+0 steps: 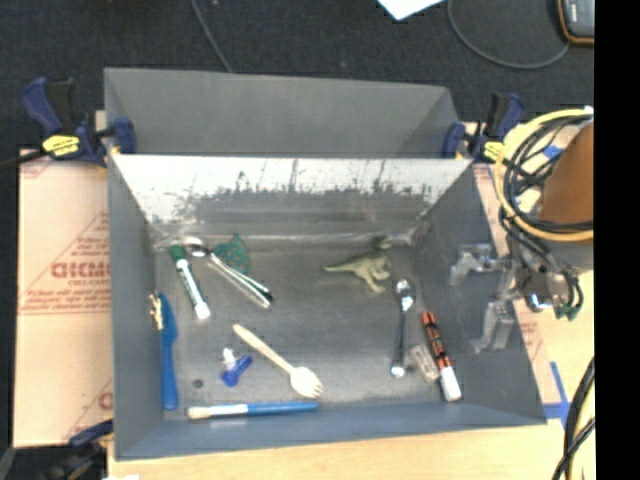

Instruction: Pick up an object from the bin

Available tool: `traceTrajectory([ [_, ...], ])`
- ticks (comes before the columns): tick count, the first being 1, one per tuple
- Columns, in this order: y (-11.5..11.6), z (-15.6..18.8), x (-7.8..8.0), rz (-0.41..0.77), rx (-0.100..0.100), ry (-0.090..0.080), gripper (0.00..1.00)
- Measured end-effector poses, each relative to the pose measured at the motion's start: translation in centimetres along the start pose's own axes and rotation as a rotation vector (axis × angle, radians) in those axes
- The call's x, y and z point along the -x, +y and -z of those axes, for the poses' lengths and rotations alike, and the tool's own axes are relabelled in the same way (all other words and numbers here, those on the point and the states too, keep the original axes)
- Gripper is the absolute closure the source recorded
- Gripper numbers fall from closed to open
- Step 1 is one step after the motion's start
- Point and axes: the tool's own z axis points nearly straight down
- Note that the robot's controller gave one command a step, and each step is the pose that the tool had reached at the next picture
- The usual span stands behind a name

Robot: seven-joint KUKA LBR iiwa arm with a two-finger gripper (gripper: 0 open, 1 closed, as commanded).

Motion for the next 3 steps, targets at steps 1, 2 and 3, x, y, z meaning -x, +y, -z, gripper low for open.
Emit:
traceTrajectory([
  [1,0.0,0.0,0.0,0.000,0.000,0.000,0.00],
  [2,2.6,-3.8,0.0,-0.100,0.000,-0.003,1.00],
  [3,2.6,-3.8,0.0,-0.100,0.000,-0.003,1.00],
])
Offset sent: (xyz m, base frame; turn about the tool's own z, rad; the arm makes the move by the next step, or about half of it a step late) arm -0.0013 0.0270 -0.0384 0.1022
